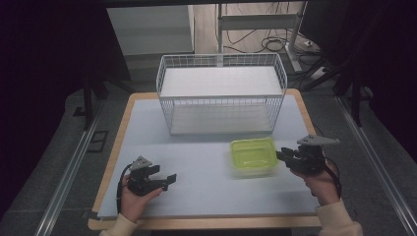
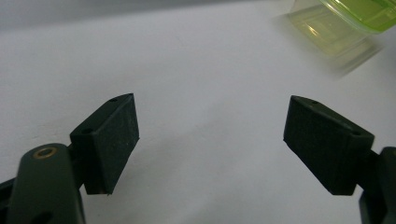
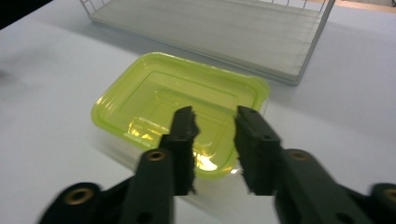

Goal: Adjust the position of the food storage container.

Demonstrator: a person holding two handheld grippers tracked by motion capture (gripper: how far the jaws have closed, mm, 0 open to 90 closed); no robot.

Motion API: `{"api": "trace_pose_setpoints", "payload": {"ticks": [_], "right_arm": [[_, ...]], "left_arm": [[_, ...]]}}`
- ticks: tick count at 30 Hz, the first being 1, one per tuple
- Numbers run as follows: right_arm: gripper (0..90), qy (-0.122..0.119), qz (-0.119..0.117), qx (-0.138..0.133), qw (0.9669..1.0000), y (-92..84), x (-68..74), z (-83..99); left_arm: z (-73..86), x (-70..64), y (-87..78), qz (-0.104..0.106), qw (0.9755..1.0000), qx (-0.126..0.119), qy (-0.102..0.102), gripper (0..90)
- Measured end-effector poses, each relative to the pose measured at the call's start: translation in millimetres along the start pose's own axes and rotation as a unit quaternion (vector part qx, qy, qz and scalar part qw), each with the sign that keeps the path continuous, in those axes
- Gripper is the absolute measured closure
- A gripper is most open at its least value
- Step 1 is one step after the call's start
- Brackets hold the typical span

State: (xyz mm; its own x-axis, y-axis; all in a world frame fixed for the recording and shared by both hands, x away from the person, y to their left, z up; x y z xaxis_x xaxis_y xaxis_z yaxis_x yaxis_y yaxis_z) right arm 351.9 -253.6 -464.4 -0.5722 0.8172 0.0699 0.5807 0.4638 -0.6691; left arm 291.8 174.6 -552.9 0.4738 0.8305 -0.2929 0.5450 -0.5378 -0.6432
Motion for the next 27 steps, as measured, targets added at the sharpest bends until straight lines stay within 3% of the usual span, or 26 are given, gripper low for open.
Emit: {"api": "trace_pose_setpoints", "payload": {"ticks": [5,11,18,27], "right_arm": [[89.8,0.004,0.005,0.019,0.9998,9.1,-6.3,-17.6],[90.0,-0.005,0.024,0.037,0.999,22.6,-14.8,-24.2],[90.0,0.006,0.041,0.062,0.9972,32.7,-31.3,-13.7],[90.0,0.011,0.063,0.109,0.992,60.3,-44.6,-1.3]], "left_arm": [[0.0,-0.1,1.1,0.003,1.0,0.002,0.003,17.7],[0.5,0.1,2.1,0.001,1.0,0.006,0.004,17.7],[0.8,-1.9,2.7,0.003,1.0,0.004,0.002,18.0],[1.4,-1.1,4.4,0.006,1.0,0.008,0.002,18.3]]}}
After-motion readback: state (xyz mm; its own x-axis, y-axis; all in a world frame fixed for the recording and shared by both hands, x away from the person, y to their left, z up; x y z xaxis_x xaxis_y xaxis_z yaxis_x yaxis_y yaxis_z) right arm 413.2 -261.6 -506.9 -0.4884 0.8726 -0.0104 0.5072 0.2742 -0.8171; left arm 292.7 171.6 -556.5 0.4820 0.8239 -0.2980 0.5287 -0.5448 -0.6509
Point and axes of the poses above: each handheld gripper's, and its own axes: y roughly forward along the jaws, z roughly out of its underside, x roughly to its left, the point moved 5 cm from there along y, roughly forward along the jaws, and after that the axes turned 4 degrees about x, right-handed, at the moved point
